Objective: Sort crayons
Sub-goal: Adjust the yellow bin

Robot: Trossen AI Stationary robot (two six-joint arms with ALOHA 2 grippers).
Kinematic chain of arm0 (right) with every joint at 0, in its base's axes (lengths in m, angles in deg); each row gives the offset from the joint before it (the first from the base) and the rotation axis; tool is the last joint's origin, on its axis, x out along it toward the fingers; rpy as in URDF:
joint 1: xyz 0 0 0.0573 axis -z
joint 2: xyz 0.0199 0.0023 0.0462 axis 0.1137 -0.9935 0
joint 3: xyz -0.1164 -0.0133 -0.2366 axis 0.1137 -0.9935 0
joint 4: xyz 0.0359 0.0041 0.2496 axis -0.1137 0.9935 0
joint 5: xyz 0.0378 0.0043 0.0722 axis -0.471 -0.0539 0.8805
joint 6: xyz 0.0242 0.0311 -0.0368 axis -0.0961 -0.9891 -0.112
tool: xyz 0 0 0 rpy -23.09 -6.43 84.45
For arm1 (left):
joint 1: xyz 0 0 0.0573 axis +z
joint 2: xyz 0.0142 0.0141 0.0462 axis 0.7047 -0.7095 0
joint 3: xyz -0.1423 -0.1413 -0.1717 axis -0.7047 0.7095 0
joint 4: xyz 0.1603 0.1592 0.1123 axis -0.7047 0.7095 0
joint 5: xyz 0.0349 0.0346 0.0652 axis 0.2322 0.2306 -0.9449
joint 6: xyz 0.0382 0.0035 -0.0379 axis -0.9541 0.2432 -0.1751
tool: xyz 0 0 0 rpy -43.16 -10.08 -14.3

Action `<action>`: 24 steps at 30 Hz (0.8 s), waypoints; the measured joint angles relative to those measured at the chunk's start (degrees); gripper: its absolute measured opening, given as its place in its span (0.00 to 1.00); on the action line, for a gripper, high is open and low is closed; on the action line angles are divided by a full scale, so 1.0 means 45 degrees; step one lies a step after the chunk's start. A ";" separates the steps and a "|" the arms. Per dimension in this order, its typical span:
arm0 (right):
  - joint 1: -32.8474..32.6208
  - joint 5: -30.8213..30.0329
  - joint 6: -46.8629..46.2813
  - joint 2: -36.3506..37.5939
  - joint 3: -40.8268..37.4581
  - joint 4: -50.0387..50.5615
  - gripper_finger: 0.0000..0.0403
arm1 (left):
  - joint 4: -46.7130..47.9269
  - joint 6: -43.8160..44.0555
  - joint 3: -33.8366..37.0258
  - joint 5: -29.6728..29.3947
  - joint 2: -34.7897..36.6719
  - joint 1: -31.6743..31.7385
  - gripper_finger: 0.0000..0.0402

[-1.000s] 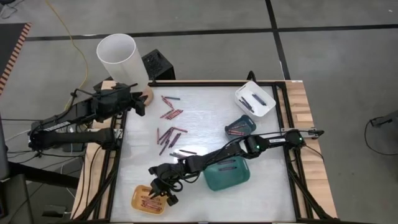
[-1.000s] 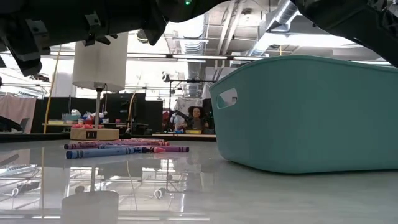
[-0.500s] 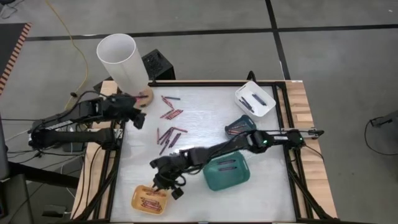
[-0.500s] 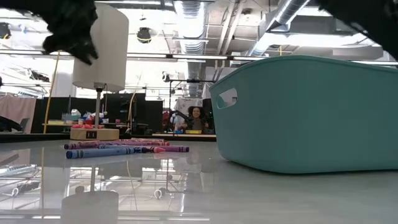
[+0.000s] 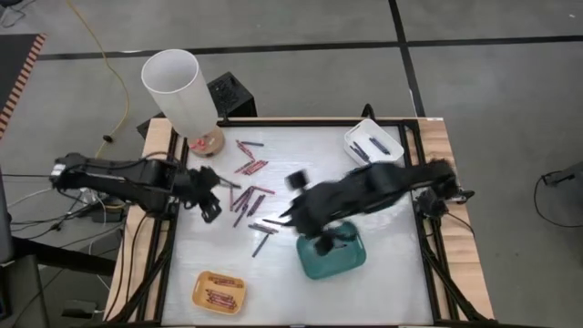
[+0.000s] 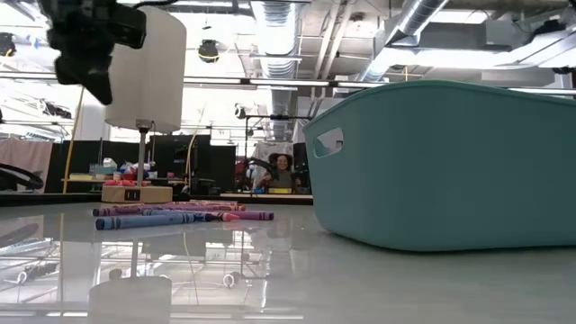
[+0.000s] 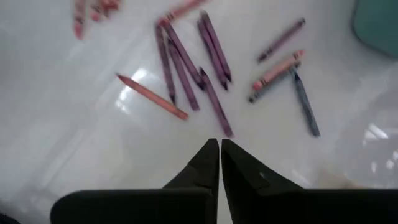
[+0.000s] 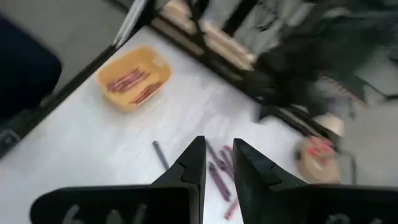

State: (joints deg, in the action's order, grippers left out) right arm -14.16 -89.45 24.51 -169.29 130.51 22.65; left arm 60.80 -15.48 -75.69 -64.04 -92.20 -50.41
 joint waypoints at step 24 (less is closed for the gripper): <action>-0.0442 -0.2124 -0.1334 0.2159 -0.0010 0.2406 0.19 | -0.0500 1.4493 -0.0926 0.0251 -0.4736 -1.0180 0.00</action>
State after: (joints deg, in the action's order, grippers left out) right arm -16.15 -99.01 18.51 -159.57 130.46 33.48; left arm 58.55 49.74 -79.86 -62.91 -113.51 -96.22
